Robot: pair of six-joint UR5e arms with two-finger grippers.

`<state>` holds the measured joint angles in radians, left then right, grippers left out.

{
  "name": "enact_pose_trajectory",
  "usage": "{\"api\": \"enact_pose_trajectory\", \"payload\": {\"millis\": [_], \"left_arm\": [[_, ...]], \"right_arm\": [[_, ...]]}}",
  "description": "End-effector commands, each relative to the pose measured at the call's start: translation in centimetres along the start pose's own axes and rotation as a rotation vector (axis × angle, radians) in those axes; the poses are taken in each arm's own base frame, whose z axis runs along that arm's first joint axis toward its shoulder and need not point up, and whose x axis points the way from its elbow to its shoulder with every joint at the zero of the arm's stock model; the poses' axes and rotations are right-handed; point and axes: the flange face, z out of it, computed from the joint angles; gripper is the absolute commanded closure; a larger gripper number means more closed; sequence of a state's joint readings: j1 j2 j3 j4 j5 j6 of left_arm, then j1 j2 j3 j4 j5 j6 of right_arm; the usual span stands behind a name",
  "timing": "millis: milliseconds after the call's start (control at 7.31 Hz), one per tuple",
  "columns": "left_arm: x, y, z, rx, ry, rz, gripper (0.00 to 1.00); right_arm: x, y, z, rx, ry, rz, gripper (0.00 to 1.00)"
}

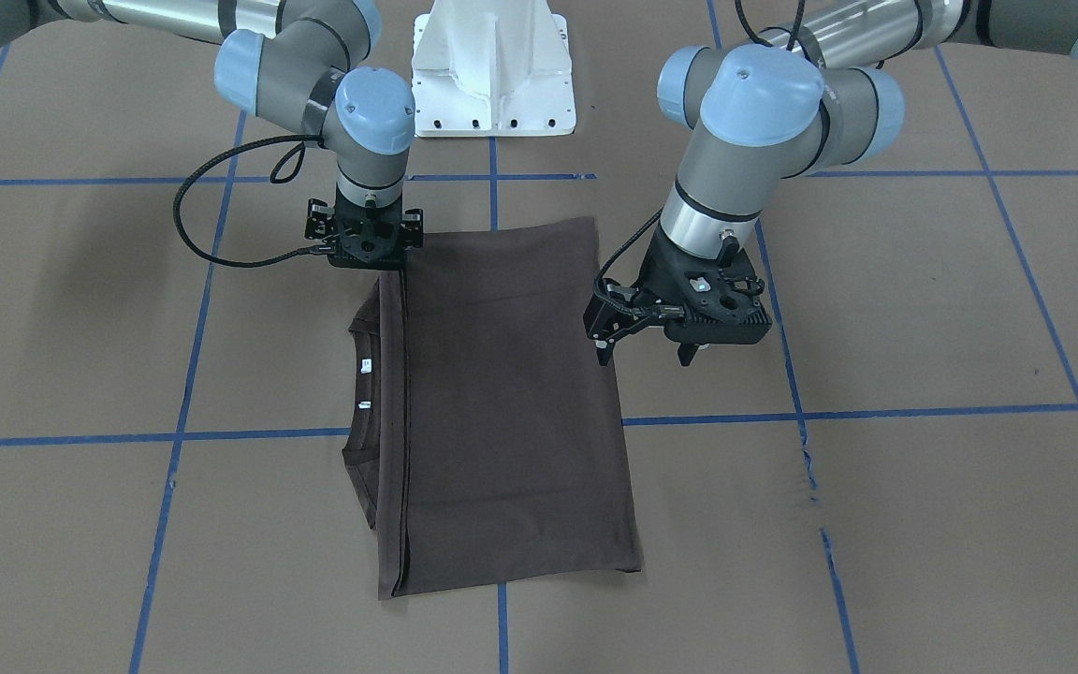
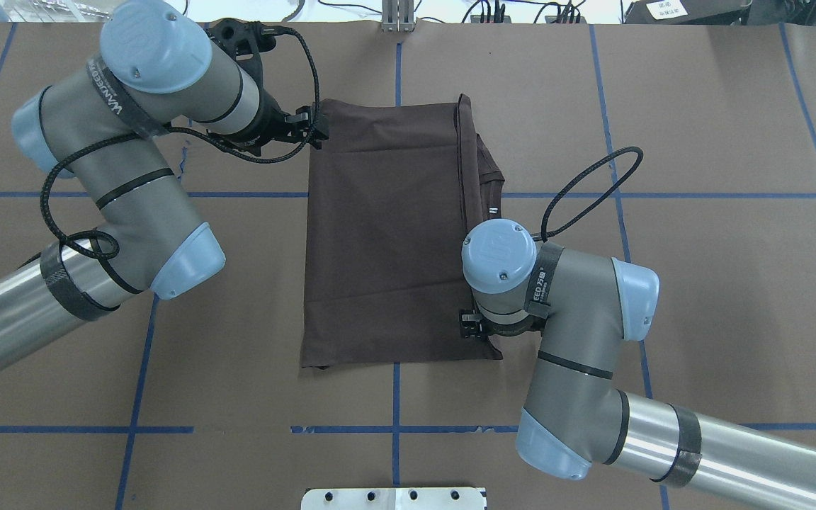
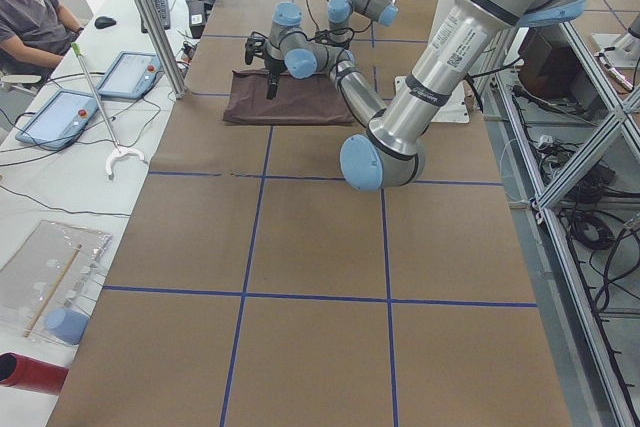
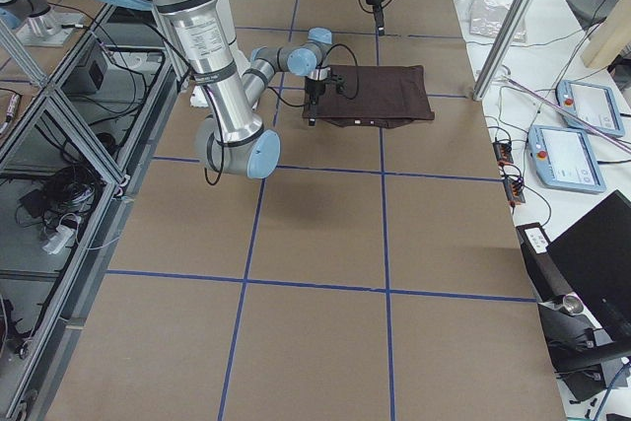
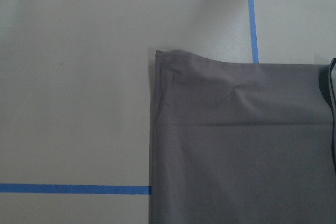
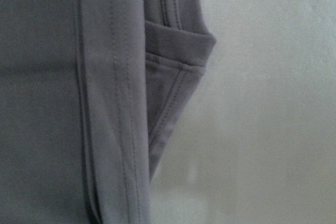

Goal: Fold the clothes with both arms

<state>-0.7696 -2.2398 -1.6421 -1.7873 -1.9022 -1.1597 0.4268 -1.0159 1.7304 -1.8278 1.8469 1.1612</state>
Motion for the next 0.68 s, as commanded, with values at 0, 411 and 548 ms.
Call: {"api": "enact_pose_trajectory", "payload": {"millis": [0, 411, 548], "left_arm": [[0.3, 0.3, 0.1, -0.004, 0.002, -0.001, 0.00], [0.9, 1.0, -0.1, -0.008, 0.015, -0.008, 0.00], [0.9, 1.0, -0.1, -0.008, 0.015, -0.008, 0.00]], "right_arm": [[2.6, -2.1, 0.2, 0.012, 0.020, -0.001, 0.00], [8.7, -5.4, -0.3, 0.040, 0.041, -0.014, 0.00], [8.8, -7.4, -3.7, 0.054, -0.023, -0.001, 0.00]]}}
